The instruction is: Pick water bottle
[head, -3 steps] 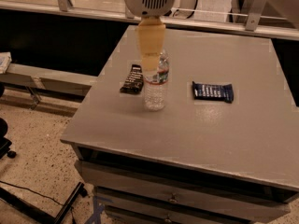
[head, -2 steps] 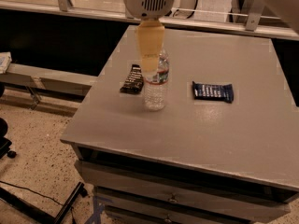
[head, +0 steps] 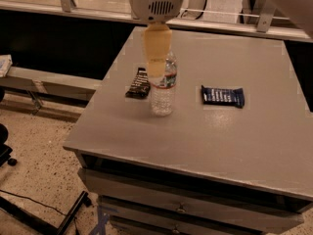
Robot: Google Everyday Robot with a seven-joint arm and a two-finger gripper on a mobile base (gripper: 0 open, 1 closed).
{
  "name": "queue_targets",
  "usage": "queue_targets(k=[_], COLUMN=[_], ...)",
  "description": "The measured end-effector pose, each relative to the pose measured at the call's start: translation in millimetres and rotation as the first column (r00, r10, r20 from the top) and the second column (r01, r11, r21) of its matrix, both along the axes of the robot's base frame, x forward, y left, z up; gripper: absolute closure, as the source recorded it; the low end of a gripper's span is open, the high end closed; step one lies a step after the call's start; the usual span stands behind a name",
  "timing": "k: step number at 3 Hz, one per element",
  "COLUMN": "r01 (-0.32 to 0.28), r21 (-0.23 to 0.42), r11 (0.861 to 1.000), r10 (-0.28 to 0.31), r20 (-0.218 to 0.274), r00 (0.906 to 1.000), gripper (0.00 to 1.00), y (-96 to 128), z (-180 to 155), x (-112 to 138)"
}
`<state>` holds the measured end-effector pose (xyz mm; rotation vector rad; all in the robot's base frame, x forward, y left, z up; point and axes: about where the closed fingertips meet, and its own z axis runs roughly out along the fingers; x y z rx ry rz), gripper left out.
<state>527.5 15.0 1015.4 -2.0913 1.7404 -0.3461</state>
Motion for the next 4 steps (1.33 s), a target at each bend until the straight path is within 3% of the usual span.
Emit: queue_targets(k=[1, 4], r01=[0.0, -0.036], r21=[0.0, 0.033], r11=[1.0, 0.999], r10=[0.0, 0.04], r20=[0.0, -0.14], r00=[1.0, 0.9893], gripper=[0.0, 0.0], y=[0.1, 7.8], z=[0.0, -62.5], x=[0.0, 42.3])
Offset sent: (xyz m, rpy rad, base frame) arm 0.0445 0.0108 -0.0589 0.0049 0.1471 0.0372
